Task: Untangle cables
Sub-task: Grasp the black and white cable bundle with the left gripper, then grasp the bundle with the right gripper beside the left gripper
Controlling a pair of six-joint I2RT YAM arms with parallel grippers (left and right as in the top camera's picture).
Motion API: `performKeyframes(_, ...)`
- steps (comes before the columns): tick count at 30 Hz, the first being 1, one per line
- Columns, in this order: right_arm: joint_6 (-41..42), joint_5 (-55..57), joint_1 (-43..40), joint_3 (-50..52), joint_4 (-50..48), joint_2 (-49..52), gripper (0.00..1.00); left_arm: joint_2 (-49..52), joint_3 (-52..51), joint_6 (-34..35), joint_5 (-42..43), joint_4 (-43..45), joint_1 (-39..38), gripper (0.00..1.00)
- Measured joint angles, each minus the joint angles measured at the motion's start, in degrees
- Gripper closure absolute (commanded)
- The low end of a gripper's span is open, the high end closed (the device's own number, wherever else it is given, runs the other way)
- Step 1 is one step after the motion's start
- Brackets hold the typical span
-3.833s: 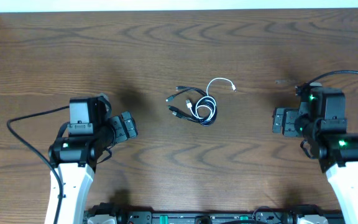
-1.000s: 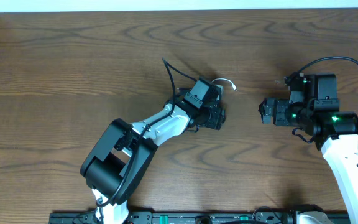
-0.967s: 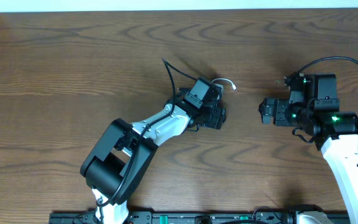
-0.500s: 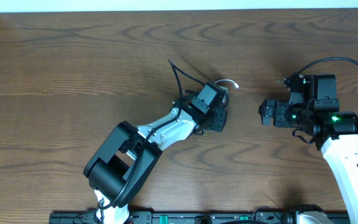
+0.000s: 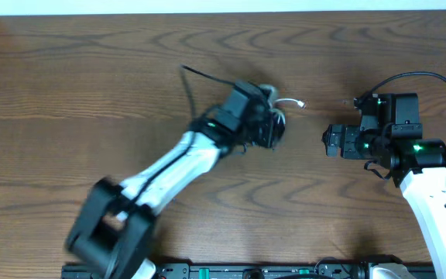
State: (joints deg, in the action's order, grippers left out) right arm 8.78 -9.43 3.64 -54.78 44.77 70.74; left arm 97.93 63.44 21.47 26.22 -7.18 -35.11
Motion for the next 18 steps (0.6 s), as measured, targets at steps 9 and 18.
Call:
performKeyframes(9,-0.3,-6.5,0.0,0.0,-1.5,0.0,0.01,-7.3,0.0,1.3,13.0,-1.7,2.6,0.92)
performKeyframes(18,1.7,-15.6,0.0,0.0,-3.4,0.0,0.14,-7.3,0.0,1.4,16.4,-4.3,2.6,0.92)
